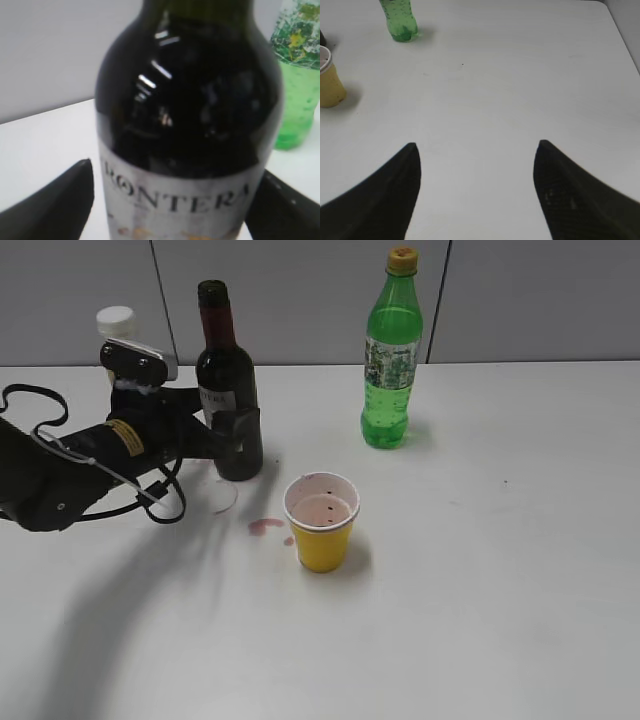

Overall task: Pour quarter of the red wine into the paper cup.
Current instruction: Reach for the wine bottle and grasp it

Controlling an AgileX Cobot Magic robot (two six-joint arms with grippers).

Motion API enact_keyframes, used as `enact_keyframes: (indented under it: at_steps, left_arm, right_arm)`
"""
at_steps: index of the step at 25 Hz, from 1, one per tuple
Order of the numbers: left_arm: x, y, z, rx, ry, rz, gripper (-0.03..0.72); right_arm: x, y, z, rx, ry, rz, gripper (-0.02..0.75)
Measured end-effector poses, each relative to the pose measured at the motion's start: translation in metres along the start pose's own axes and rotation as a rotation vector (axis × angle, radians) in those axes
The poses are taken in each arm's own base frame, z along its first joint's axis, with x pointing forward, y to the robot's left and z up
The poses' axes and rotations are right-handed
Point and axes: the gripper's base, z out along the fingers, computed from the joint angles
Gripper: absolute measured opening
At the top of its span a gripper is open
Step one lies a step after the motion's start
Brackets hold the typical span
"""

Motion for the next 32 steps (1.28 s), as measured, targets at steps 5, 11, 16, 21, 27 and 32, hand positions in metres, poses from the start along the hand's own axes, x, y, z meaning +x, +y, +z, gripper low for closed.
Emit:
enact_keyframes:
  at_steps: [5, 11, 16, 21, 27, 32]
  left_arm:
    - [0.005, -0.004, 0.019, 0.014, -0.012, 0.004, 0.69]
    - [0.011, -0.004, 0.037, 0.018, -0.021, 0.004, 0.689]
    - [0.017, -0.005, 0.043, 0.018, -0.007, 0.002, 0.652]
    - [0.018, -0.01, 0.043, 0.028, 0.012, 0.004, 0.53]
    - [0.018, -0.014, 0.044, 0.038, -0.001, 0.007, 0.53]
    - [0.017, -0.016, 0.044, 0.042, -0.001, 0.007, 0.53]
  right_arm:
    - [0.0, 0.0, 0.0, 0.0, -0.001, 0.0, 0.534]
    - [0.0, 0.0, 0.0, 0.0, -0.001, 0.0, 0.534]
    - [0.0, 0.0, 0.0, 0.0, -0.001, 0.0, 0.534]
    - [0.0, 0.0, 0.0, 0.0, -0.001, 0.0, 0.534]
    - [0.0, 0.0, 0.0, 0.0, -0.001, 0.0, 0.534]
    - [0.0, 0.0, 0.0, 0.0, -0.001, 0.0, 0.534]
